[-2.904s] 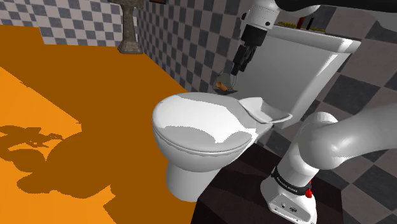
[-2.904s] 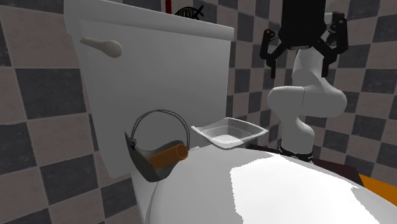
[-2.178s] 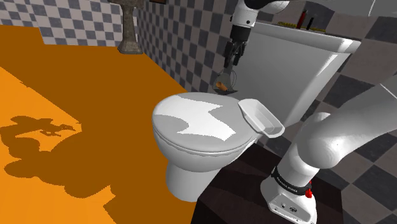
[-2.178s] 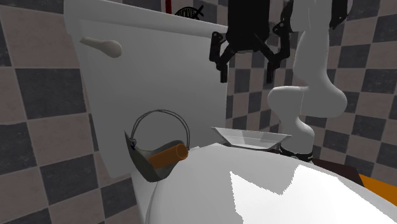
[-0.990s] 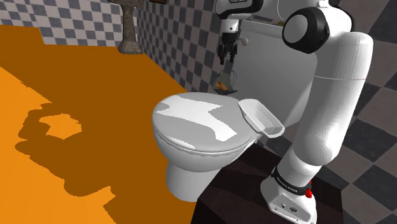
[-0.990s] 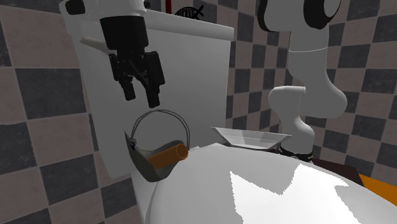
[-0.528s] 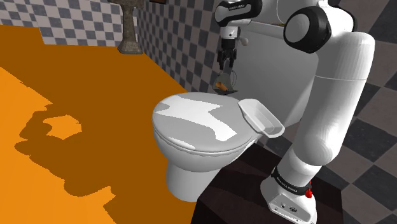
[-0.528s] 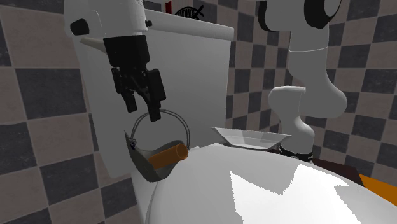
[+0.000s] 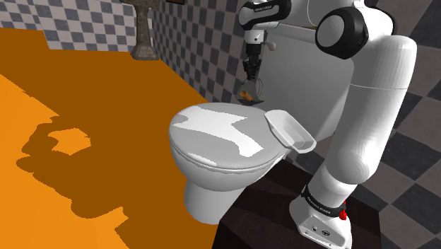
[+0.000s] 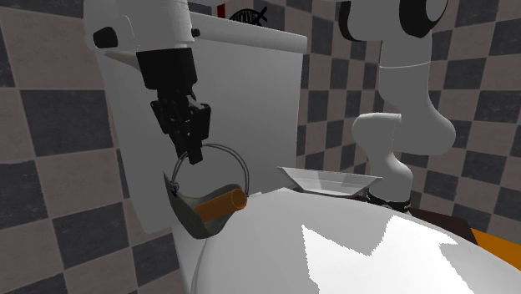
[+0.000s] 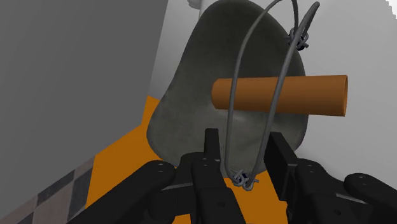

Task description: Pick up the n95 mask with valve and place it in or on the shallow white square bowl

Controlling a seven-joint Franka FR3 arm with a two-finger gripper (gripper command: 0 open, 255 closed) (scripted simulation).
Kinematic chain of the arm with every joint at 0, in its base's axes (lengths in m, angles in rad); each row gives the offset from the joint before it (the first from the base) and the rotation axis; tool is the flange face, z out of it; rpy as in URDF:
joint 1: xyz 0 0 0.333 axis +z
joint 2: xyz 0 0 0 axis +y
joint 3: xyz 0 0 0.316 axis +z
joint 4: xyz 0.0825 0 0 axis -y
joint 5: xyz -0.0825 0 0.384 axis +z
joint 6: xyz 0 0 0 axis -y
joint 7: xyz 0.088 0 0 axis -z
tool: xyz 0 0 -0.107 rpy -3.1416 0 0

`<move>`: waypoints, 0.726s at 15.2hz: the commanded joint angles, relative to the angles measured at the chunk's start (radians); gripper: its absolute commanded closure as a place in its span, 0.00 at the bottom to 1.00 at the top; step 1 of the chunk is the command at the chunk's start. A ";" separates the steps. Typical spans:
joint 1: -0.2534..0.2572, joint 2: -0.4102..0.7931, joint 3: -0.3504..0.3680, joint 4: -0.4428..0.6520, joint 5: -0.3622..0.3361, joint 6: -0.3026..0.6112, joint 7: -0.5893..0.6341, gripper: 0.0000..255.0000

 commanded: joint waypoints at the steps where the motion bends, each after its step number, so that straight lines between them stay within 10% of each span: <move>1: 0.000 0.000 0.000 0.000 0.000 0.000 0.000 1.00; 11: -0.002 0.002 -0.001 0.043 0.000 -0.041 -0.003 1.00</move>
